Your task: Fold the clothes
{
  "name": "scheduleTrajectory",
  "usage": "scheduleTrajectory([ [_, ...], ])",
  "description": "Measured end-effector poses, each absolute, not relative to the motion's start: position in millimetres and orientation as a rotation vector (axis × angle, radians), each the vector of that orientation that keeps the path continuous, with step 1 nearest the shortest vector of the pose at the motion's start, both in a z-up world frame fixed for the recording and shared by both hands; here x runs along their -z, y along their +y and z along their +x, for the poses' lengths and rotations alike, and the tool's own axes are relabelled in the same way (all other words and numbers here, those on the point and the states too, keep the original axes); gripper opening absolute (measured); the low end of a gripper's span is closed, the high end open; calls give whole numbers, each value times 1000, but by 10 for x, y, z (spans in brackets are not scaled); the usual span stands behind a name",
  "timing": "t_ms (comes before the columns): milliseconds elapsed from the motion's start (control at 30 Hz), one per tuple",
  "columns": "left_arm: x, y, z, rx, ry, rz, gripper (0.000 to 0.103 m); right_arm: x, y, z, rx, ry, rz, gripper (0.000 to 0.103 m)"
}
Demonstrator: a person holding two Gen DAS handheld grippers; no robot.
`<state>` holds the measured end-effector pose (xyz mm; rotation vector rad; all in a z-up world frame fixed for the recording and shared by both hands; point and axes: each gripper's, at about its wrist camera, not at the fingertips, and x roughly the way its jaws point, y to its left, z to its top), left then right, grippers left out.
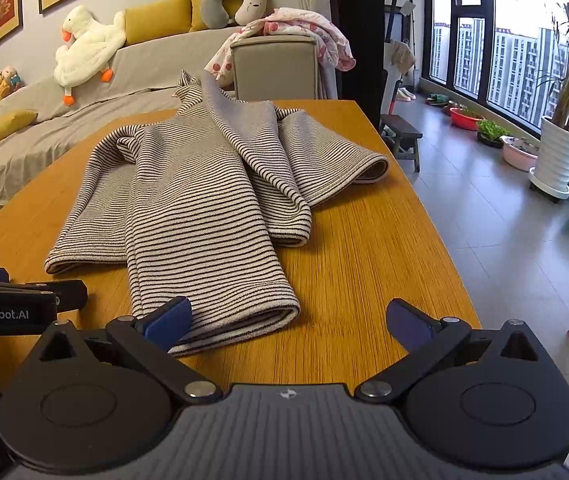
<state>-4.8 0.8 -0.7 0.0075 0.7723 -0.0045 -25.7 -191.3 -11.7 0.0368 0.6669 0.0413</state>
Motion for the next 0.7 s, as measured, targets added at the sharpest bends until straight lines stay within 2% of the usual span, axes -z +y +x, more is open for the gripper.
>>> scheduleTrajectory([
  [700, 5, -12, -62, 6, 780, 10, 103, 105, -1927, -257, -52, 670, 36, 103],
])
